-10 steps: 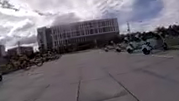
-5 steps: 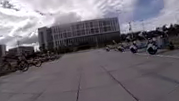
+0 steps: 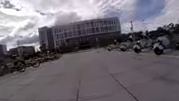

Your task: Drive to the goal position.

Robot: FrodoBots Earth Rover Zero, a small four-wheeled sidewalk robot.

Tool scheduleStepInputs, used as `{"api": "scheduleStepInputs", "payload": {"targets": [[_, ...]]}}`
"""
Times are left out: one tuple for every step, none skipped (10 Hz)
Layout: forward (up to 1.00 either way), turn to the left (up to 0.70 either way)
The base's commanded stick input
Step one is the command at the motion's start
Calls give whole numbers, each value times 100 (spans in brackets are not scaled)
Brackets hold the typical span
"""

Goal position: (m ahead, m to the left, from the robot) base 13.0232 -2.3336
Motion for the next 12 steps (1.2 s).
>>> {"api": "scheduleStepInputs", "payload": {"targets": [[70, 1], [70, 1], [70, 1], [70, 1], [70, 1], [70, 1], [70, 1], [70, 1], [70, 1], [70, 1], [70, 1], [70, 1]]}}
